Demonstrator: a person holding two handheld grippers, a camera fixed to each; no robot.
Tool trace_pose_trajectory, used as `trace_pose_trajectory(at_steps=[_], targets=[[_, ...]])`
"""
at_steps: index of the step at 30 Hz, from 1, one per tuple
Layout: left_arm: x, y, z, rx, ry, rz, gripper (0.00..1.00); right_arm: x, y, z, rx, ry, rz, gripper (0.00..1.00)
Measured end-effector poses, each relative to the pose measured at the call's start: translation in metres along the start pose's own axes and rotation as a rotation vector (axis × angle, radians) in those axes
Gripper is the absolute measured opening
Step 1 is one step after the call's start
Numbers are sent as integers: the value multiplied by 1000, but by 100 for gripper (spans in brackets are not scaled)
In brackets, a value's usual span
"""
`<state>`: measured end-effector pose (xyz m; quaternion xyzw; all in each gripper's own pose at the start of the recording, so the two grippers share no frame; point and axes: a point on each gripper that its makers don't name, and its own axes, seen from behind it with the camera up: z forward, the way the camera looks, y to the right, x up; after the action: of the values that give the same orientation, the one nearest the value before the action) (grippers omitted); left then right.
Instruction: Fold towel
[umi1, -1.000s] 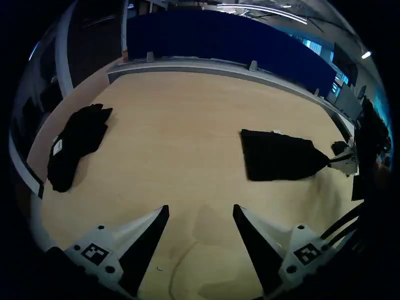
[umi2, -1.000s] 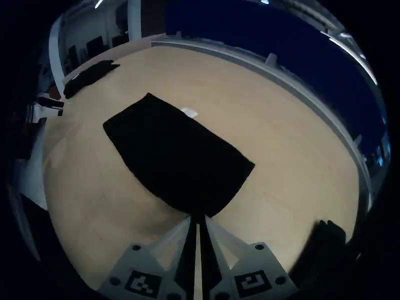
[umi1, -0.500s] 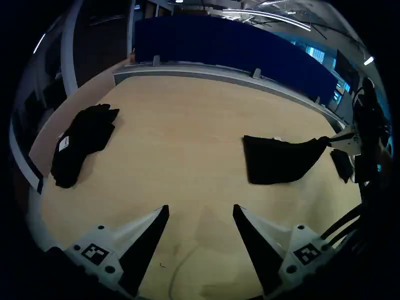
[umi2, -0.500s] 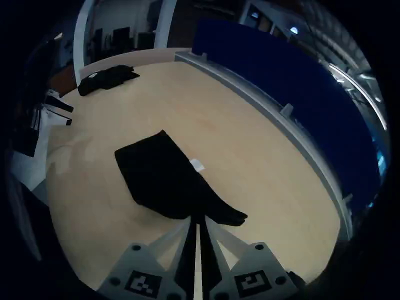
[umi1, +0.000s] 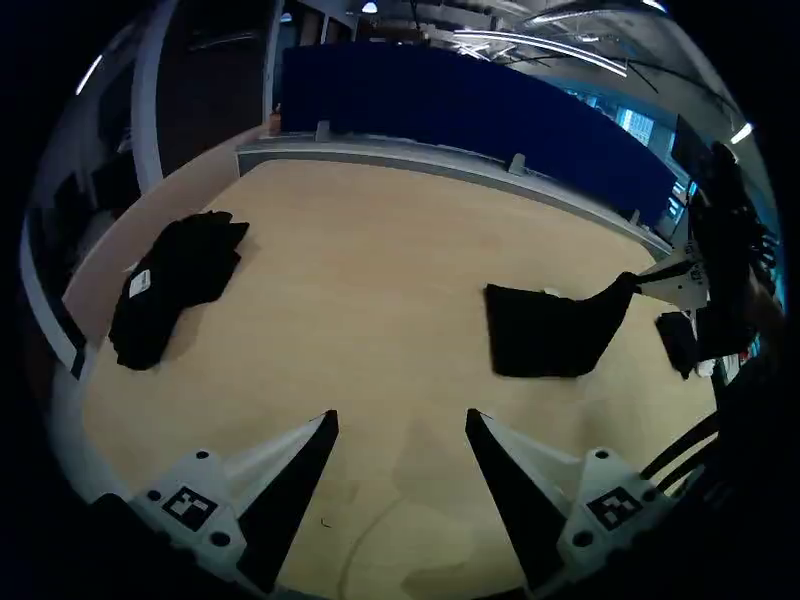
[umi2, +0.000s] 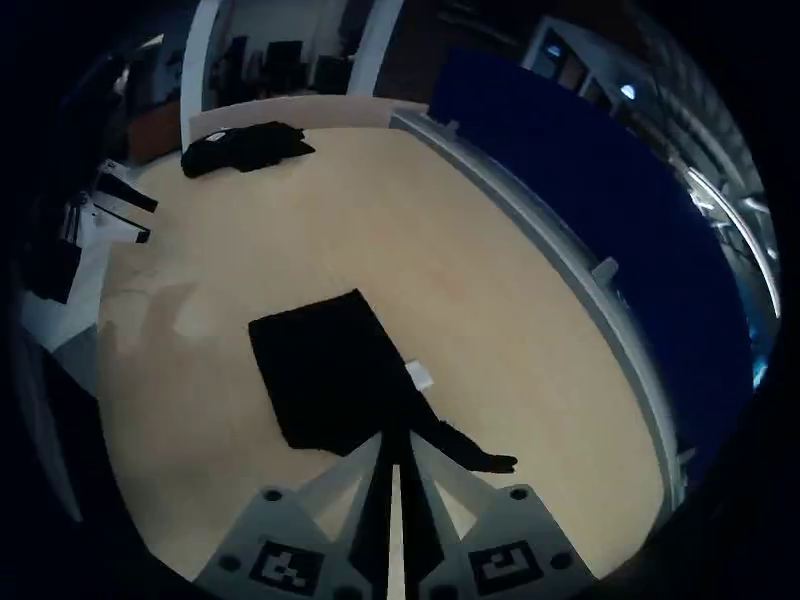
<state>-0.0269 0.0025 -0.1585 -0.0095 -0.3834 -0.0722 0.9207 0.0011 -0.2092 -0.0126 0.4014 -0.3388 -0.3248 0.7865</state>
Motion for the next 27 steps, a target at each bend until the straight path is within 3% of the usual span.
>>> trace_pose_trajectory(at_steps=[8,12,20,23,27], targets=[[1,-3,-11,12,32,-23,95,38,-35,24,74,-13,-129,4],[-3,-3,-16,16,39,-42,95,54,-62,44,117,-9,-156,4],[-14,-3,-20,23,39,-95,95,59,-118,104,210,-30,-113,4],[-16,-1,-20,19,41,-101,95,54,-126,117,220,-49,-76,4],[-17,2,-19,14,42,-96,95,52,-126,121,223,-54,-36,7]])
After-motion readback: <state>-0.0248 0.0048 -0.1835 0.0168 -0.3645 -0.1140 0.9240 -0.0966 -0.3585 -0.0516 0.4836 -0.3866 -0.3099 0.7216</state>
